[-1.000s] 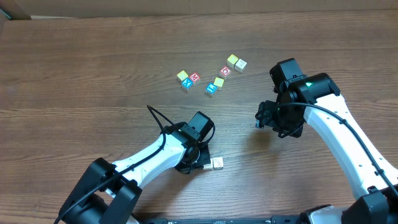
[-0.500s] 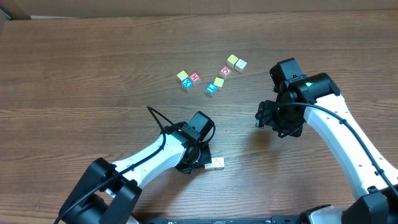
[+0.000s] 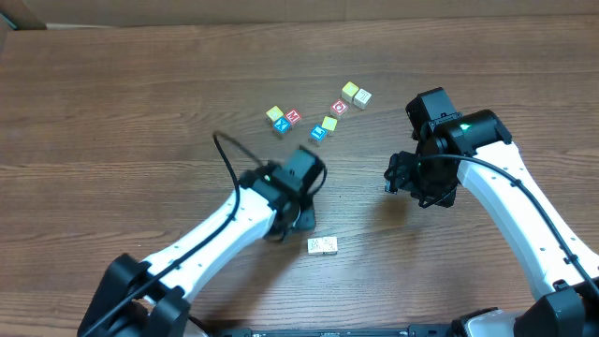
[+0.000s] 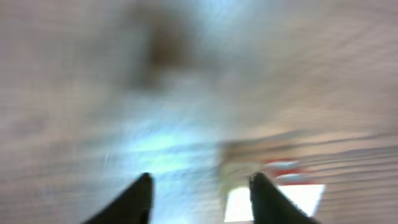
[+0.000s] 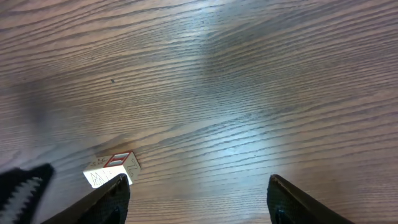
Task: Flip 5 blocks
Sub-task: 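Move the left gripper to the cluster and grasp the blue-printed block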
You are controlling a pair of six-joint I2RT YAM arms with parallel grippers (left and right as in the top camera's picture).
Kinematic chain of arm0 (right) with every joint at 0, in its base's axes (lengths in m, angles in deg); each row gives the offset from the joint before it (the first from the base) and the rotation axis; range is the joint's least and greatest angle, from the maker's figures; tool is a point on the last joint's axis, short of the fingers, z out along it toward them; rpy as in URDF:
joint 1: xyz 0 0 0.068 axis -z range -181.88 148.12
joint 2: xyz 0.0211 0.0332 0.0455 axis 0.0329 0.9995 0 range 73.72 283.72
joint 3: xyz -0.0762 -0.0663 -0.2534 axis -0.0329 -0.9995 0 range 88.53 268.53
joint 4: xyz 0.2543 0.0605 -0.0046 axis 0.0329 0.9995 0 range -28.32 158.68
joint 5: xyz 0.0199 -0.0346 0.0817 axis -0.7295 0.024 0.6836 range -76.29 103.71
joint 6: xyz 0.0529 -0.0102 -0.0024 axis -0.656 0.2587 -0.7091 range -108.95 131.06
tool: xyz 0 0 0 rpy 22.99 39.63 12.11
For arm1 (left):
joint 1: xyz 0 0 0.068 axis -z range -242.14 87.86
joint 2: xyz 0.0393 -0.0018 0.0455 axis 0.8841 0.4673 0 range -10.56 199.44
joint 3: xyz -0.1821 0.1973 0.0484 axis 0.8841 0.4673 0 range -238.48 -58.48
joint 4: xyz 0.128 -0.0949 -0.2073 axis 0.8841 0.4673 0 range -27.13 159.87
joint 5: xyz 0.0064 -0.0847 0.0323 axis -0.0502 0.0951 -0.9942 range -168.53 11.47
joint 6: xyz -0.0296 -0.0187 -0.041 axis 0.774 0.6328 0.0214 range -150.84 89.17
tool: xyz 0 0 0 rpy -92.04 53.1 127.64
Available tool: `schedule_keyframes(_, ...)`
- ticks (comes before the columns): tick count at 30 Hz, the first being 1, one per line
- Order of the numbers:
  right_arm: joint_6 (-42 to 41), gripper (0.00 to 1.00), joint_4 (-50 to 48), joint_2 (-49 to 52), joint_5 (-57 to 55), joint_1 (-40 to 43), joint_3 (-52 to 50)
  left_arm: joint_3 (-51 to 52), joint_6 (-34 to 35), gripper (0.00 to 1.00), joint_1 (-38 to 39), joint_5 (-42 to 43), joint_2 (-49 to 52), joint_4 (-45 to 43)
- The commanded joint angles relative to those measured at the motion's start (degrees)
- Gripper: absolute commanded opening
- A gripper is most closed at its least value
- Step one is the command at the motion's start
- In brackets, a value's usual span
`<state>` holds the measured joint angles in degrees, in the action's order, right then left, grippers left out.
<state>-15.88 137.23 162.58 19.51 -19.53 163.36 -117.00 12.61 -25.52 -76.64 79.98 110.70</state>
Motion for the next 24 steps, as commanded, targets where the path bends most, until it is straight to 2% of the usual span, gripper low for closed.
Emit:
schedule_keyframes(1, 0.46, 0.72, -0.15, -1.11, 0.31, 0.04, 1.16, -4.7, -7.78, 0.52, -2.54, -2.49, -0.87, -0.39)
schedule_keyframes(4, 0.46, 0.72, 0.13, -1.09, 0.31, 0.04, 1.16, -6.73, -10.58, 0.63, -5.68, -1.53, 0.17, -1.62)
schedule_keyframes(7, 0.46, 0.72, 0.52, -1.11, 0.31, 0.04, 1.16, -8.2, -15.56, 0.64, -8.9, 1.9, 1.6, -4.2)
schedule_keyframes(13, 0.44, 0.72, 1.09, -1.11, 0.31, 0.04, 1.16, -15.02, -25.59, 0.77, -13.05, 5.64, 8.0, -3.8)
schedule_keyframes(19, 0.44, 0.72, 1.11, -1.11, 0.33, 0.04, 1.16, -24.3, -33.42, 0.79, -12.81, 7.69, 16.72, 0.5)
schedule_keyframes(24, 0.44, 0.72, 1.14, -1.11, 0.33, 0.04, 1.16, -32.35, -34.12, 0.79, -12.61, 10.14, 24.28, 3.89)
